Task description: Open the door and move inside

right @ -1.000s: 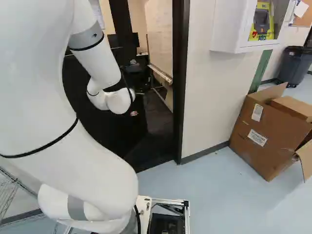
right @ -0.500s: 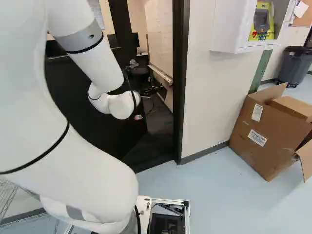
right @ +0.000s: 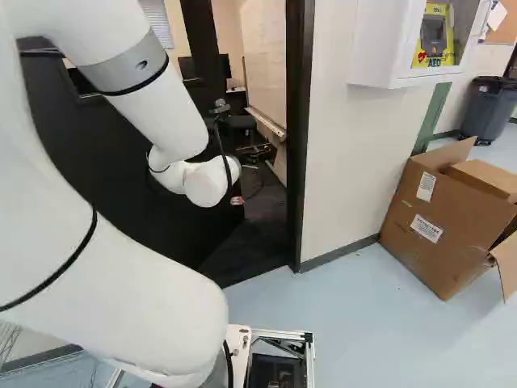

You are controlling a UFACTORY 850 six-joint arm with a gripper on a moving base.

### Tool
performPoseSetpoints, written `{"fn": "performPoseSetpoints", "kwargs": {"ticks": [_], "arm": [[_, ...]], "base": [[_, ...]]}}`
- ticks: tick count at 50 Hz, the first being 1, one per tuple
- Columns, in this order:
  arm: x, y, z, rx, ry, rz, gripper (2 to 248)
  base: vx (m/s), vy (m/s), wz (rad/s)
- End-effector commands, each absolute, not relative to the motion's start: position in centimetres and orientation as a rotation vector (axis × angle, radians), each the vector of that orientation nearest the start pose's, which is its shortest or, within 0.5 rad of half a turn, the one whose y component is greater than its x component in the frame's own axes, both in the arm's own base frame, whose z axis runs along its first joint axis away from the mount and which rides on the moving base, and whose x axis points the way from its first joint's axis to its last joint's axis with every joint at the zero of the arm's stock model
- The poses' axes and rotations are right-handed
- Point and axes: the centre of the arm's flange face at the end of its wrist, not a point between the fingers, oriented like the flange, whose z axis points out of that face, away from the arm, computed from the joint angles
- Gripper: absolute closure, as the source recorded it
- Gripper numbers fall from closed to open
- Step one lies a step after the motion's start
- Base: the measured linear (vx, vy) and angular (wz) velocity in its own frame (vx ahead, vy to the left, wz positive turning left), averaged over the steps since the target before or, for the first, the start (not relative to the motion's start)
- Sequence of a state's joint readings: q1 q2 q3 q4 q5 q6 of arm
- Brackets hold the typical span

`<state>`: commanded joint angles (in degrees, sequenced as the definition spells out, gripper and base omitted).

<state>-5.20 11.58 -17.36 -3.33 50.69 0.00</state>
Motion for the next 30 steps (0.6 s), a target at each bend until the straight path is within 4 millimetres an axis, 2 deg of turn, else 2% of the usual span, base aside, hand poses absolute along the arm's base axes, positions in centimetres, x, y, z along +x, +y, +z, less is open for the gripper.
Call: {"fn": "performPoseSetpoints", "kwargs": {"ticks": [30], "arm": [[32.0, -6.4, 42.7, -2.501, 0.170, -2.094, 3]], "base": [[0.000, 0.000, 0.000]]}}
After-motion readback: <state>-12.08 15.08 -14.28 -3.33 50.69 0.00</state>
